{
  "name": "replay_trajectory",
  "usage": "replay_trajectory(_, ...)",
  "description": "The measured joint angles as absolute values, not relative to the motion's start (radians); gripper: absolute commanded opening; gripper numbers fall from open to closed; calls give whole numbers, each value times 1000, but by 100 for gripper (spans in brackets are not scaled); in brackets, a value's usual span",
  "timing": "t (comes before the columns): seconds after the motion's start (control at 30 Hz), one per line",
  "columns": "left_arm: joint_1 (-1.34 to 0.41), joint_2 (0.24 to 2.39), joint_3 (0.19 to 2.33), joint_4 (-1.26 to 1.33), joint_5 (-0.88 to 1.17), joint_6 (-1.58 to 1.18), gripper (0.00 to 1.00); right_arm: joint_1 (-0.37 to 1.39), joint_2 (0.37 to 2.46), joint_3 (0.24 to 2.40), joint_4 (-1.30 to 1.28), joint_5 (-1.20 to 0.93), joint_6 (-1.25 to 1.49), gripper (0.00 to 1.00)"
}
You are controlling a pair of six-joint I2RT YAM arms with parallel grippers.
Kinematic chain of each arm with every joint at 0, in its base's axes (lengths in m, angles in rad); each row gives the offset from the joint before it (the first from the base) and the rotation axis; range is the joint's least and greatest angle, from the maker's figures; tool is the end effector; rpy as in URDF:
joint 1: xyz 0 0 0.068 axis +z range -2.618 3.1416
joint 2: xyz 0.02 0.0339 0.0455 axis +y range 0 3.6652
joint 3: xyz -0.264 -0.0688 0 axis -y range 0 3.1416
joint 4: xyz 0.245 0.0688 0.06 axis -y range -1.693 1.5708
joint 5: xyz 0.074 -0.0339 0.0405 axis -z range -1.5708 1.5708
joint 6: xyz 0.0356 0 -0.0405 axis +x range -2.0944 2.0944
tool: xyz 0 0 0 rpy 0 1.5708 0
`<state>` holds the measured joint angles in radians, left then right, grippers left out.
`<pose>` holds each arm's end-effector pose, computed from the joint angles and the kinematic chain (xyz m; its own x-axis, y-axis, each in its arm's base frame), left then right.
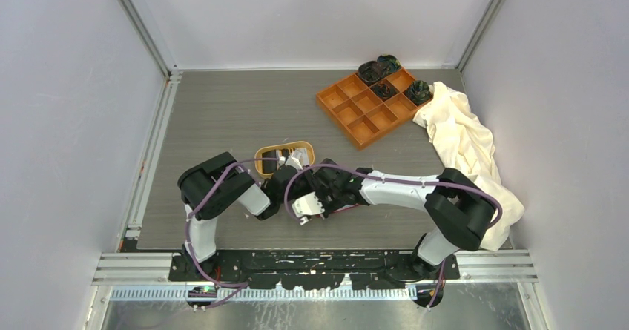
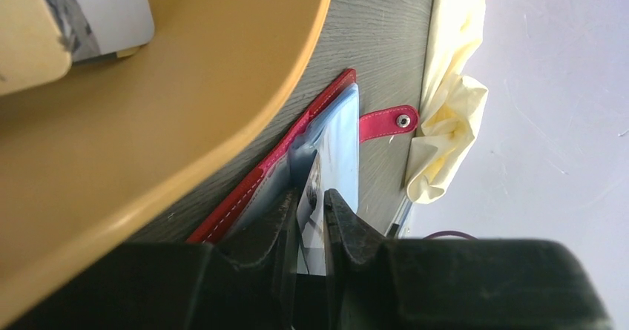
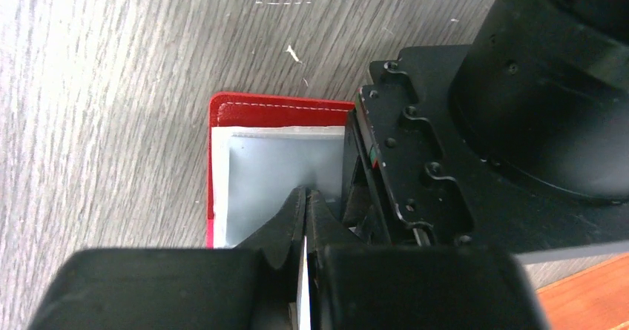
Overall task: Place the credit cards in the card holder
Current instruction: Insert the credit card into the card holder.
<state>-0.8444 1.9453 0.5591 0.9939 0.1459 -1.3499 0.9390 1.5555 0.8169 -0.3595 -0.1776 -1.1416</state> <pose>0.2096 -0.2437 0.0876 -0.8644 -0.4805 -0.1482 -0.0662 0.4008 -0.9138 0.1645 0.2354 0.1598 0.5466 -0.7685 -0.3325 -0.8284 -0.4384 -0.3485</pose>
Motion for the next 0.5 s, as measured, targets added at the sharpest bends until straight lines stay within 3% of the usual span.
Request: replay_trajectory(0.5, -842, 1952, 561, 1008, 159, -1350, 24, 849, 1559, 838, -454, -131, -1180, 8)
